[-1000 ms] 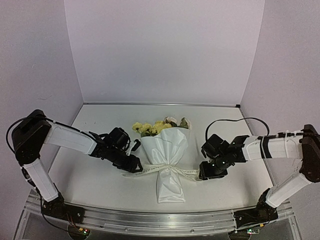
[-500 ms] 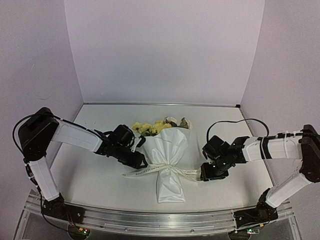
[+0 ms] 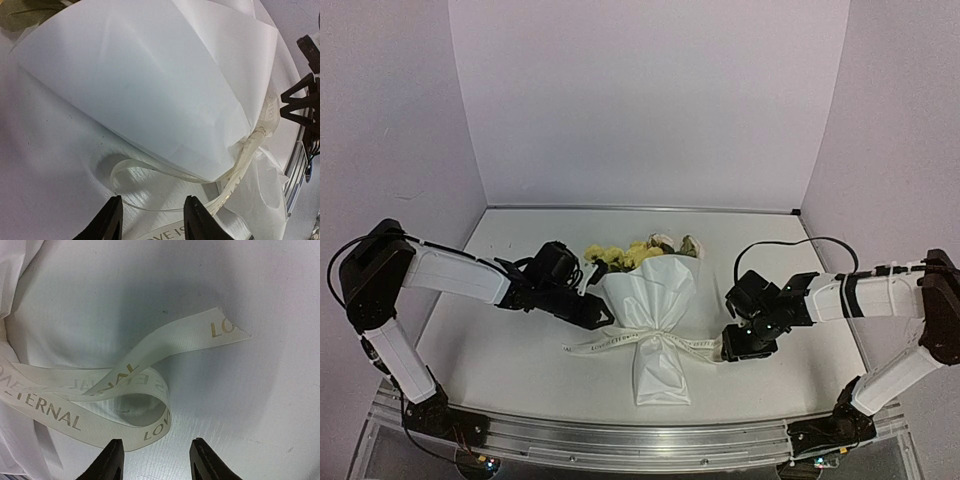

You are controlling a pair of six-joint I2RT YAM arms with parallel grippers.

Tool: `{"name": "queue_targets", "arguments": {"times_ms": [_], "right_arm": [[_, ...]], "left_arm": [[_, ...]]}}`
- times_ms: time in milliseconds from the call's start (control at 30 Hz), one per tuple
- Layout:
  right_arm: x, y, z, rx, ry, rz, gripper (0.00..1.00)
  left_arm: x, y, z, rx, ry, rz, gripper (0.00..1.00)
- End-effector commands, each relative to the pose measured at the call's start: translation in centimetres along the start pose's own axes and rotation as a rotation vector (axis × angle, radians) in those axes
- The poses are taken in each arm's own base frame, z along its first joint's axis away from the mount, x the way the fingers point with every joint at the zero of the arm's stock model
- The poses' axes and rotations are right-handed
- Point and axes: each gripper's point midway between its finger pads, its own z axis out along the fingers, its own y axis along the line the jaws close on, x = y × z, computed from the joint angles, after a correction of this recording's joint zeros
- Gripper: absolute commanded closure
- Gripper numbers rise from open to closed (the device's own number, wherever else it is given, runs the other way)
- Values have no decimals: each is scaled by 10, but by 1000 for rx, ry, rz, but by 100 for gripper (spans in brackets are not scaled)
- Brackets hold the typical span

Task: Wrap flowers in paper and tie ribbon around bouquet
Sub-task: Tie the half-tied ribbon around the folded bouquet.

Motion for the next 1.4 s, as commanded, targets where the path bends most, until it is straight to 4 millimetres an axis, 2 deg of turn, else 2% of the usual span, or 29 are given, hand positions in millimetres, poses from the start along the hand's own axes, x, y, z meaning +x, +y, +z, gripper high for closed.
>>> {"name": "queue_targets", "arguments": {"times_ms": [0, 100, 267, 400, 700, 800, 1033, 1100, 1367], "right_arm": [[-5, -1, -4, -2, -26, 3, 54], [-4, -2, -4, -3, -28, 4, 54], [-4, -2, -3, -7, -34, 10, 54], [-4, -2, -3, -11, -39, 15, 55], [-6, -1, -3, -18, -52, 15, 55], [-7, -1, -2, -15, -56, 18, 55], [-13, -1, -2, -1, -76, 23, 54], [-16, -1, -1, 6, -78, 26, 54], [-19, -3, 12, 48, -59, 43, 56]], "left_arm": [[-20, 8, -8, -81, -15, -117, 55], [-20, 18, -4, -158, 40, -182, 55], [-16, 21, 4, -183, 94, -222, 50], [-6, 23, 13, -199, 152, -230, 56], [4, 21, 26, -227, 204, -218, 58], [4, 21, 27, -232, 206, -221, 65], [-2, 22, 23, -248, 168, -232, 97], [-6, 23, 19, -257, 150, -231, 100], [-16, 28, -1, -309, 66, -238, 100]]}}
